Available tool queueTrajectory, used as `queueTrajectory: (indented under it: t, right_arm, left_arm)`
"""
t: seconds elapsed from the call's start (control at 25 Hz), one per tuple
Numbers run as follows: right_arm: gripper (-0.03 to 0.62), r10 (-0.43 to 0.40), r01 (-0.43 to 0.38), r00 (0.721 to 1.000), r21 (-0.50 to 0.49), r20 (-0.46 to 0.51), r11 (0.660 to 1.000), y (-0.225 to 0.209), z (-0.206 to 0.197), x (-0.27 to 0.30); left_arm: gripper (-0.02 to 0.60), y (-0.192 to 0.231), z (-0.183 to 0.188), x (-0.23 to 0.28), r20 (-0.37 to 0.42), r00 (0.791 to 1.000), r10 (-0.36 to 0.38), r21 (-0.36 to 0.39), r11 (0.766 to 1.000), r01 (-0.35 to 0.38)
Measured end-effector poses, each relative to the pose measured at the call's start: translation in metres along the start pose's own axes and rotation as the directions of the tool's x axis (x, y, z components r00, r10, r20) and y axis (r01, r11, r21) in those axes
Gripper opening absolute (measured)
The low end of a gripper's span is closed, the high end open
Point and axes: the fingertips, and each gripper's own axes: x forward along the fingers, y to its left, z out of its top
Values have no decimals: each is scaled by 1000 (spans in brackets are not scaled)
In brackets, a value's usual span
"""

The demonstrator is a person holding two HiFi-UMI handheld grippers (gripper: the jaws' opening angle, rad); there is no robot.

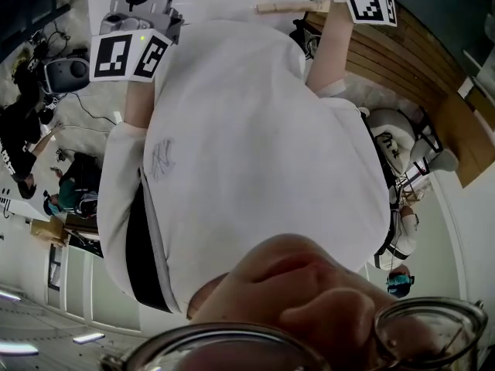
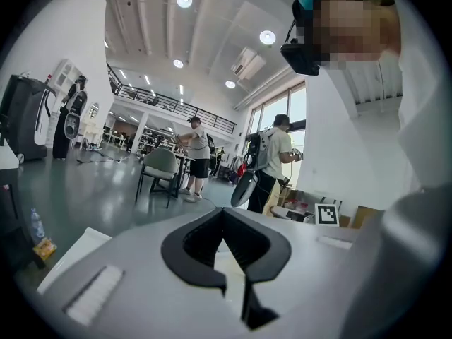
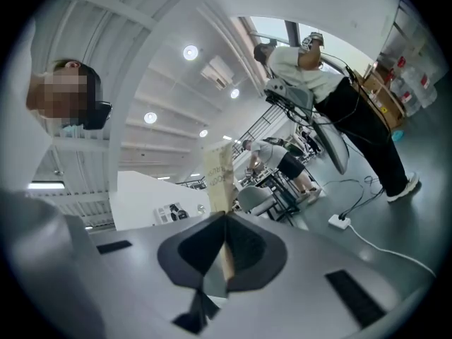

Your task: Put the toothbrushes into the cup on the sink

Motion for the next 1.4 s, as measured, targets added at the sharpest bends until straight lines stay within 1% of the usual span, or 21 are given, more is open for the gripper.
queueTrajectory:
  t: [0.4, 0.68, 0.88, 1.12, 1.28, 1.4]
  right_arm:
    - [12, -18, 17, 996, -5, -90, 1000, -14, -38, 5]
    - [12, -68, 67, 989, -13, -130, 998, -30, -57, 0]
    - [14, -90, 80, 980, -60, -177, 995, -29, -72, -3]
    - [14, -138, 104, 956, -143, -259, 984, -35, -91, -4]
    - [14, -197, 132, 926, -213, -322, 968, -46, -104, -7]
    - [14, -231, 148, 905, -245, -357, 958, -50, -112, -9]
  left_arm:
    - [2, 3, -1, -2, -13, 1000, 18, -4, 1000, -18]
    - [2, 0, -1, 4, -23, 1000, 5, -3, 1000, -5]
    - [2, -1, -2, 2, -24, 1000, 4, -3, 1000, -4]
    - [2, -1, -1, 3, -23, 1000, 6, -2, 1000, -6]
    - [2, -1, -1, 5, -21, 1000, 6, -3, 1000, -6]
    - [2, 0, -1, 3, -20, 1000, 9, -3, 1000, -9]
